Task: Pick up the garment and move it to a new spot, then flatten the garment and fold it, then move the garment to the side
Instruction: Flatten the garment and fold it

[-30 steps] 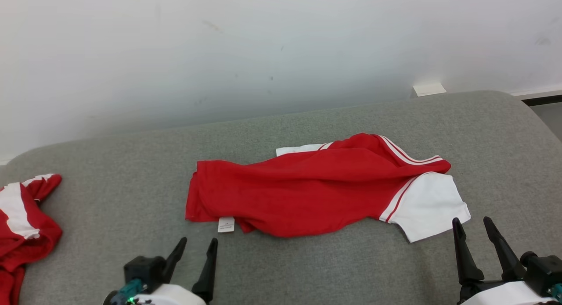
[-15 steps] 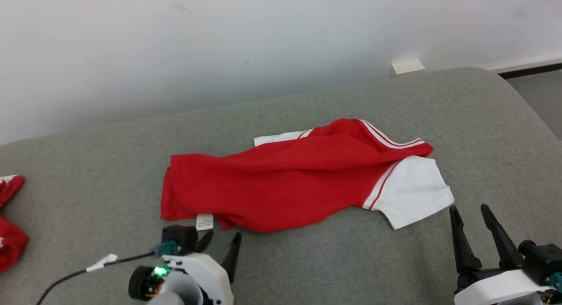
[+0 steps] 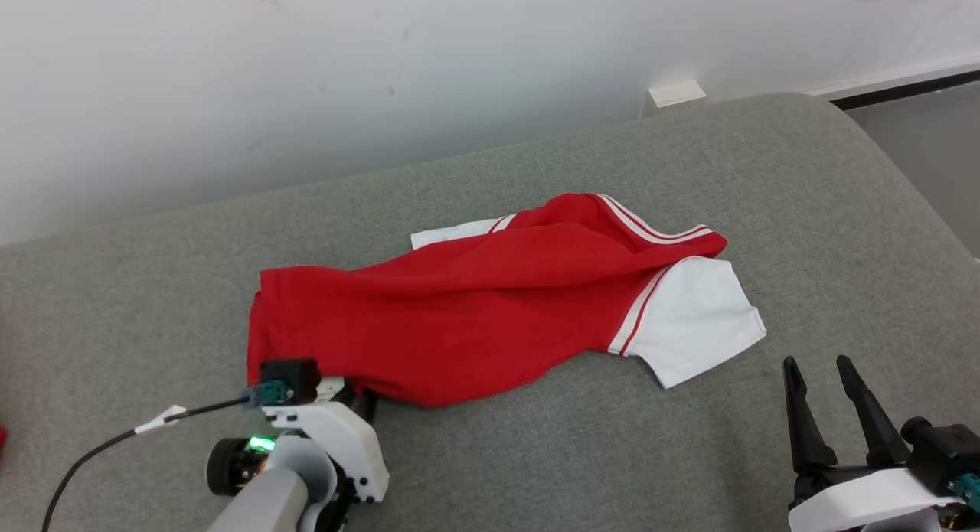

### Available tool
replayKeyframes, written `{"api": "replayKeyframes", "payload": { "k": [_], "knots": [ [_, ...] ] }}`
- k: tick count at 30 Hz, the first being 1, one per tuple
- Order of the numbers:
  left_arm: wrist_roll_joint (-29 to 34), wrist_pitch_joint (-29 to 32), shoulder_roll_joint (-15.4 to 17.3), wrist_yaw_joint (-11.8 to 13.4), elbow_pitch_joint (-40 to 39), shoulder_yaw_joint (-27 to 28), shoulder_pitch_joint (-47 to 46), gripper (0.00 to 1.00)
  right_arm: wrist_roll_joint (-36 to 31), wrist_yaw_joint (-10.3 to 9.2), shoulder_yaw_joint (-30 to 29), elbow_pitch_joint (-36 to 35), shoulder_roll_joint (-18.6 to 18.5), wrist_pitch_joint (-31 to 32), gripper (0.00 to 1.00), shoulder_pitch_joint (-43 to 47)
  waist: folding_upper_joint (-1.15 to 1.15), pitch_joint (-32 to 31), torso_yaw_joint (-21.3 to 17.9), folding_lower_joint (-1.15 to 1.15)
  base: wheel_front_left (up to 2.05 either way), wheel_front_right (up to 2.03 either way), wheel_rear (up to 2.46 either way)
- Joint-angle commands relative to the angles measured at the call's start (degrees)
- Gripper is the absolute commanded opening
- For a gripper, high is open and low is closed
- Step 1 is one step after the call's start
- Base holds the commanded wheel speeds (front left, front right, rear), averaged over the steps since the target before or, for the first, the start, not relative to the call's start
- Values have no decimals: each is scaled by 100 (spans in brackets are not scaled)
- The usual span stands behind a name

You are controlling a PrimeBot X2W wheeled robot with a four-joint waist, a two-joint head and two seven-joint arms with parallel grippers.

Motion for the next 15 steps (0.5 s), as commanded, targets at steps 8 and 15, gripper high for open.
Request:
{"api": "replayKeyframes", "payload": {
  "k": [8,15],
  "knots": [
    [-66,-295,-103,-222,328,-55,-188,0,-16,-12,-37,65,-11,-54,100,26,0,-157,212,0,0,0,0],
    [51,-498,-25,-175,-49,-154,23,0,-54,-12,-157,47,-57,-65,100,137,0,-352,515,0,0,0,0]
  ]
}}
